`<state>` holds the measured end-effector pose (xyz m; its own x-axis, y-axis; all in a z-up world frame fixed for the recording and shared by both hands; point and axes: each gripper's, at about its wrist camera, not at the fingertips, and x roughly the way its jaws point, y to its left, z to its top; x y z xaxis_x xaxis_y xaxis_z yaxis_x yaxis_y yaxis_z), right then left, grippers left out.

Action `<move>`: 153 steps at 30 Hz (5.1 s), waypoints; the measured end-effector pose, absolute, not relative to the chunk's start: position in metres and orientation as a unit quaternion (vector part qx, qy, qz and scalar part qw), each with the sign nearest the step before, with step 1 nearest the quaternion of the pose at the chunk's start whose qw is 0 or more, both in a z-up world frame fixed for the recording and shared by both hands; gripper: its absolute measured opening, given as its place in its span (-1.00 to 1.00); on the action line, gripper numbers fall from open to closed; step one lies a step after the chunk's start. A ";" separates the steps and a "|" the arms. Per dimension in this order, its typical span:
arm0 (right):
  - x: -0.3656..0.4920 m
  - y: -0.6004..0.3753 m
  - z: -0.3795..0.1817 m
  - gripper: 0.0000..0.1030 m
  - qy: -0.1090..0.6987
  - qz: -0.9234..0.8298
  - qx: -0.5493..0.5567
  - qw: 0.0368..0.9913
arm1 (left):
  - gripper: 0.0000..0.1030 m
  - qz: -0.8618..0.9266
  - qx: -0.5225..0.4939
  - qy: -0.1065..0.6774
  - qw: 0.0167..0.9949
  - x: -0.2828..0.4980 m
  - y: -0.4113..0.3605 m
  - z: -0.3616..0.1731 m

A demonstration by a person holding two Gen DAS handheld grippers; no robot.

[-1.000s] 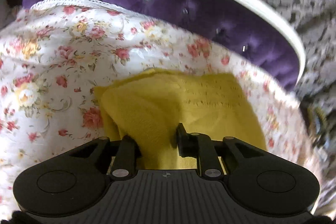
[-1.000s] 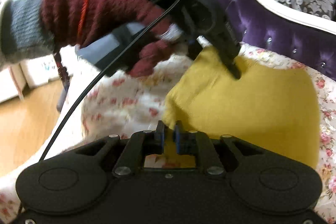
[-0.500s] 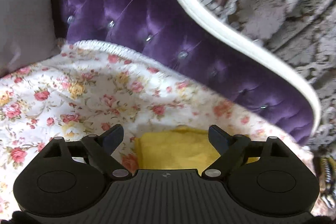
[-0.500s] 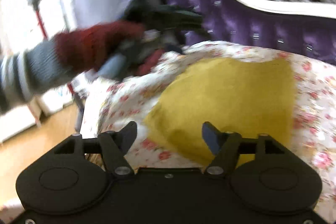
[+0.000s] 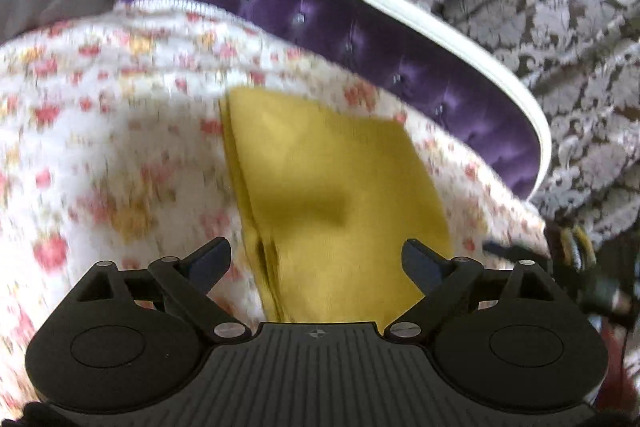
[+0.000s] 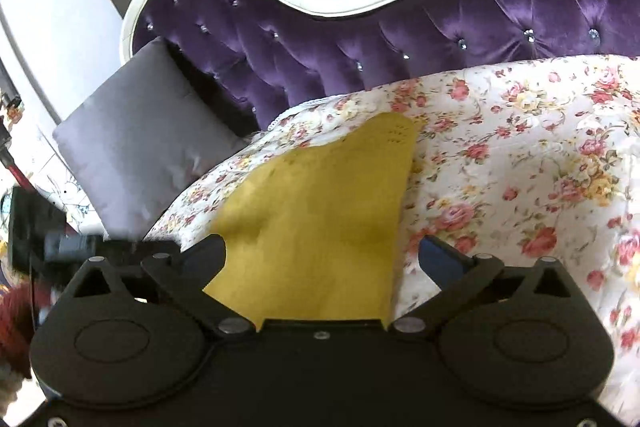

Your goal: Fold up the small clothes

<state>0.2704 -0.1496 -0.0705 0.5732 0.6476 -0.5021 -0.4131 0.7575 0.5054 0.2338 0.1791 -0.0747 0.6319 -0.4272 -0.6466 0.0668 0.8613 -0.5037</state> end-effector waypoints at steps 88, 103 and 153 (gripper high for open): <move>0.142 -0.169 -0.062 0.38 0.298 0.170 0.053 0.938 | -0.10 -0.161 0.065 0.329 0.928 0.128 0.071 -0.028; 0.162 -0.162 -0.088 0.38 0.341 0.182 -0.011 0.922 | 0.17 -0.168 0.036 0.362 0.916 0.179 0.067 -0.099; 0.072 -0.129 -0.097 0.87 0.349 0.189 -0.132 0.909 | 0.68 -0.109 0.027 0.430 0.896 0.096 0.099 -0.100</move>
<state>0.0721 -0.1292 -0.0975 0.6859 0.2506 -0.6832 -0.4346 0.8941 -0.1084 0.0956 0.0994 -0.1001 0.6068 -0.1716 -0.7761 0.2186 0.9748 -0.0447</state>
